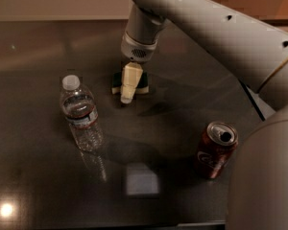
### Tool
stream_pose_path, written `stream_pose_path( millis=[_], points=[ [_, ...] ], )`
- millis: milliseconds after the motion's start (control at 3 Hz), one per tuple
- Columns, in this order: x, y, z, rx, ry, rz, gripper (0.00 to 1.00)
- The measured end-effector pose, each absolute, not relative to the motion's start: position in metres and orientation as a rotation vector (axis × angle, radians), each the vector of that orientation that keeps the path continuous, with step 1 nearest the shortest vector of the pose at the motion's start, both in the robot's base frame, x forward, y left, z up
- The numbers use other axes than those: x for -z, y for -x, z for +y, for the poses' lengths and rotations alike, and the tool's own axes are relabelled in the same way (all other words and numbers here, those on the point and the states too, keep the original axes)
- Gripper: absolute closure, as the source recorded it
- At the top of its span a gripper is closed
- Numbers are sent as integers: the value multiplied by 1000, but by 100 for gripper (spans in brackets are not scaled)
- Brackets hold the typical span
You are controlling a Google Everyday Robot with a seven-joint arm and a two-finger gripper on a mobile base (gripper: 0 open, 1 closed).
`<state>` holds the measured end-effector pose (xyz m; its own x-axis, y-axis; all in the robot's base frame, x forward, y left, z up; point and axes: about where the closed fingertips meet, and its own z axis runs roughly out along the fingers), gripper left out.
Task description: Pick sponge
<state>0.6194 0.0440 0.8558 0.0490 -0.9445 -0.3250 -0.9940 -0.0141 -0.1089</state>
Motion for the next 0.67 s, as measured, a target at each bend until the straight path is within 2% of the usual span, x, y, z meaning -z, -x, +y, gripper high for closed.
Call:
stream_pose_path(
  millis=[333, 667],
  points=[
    [-839, -623, 49, -217, 2077, 1979, 0],
    [-829, -625, 50, -206, 2122, 1999, 15]
  ],
)
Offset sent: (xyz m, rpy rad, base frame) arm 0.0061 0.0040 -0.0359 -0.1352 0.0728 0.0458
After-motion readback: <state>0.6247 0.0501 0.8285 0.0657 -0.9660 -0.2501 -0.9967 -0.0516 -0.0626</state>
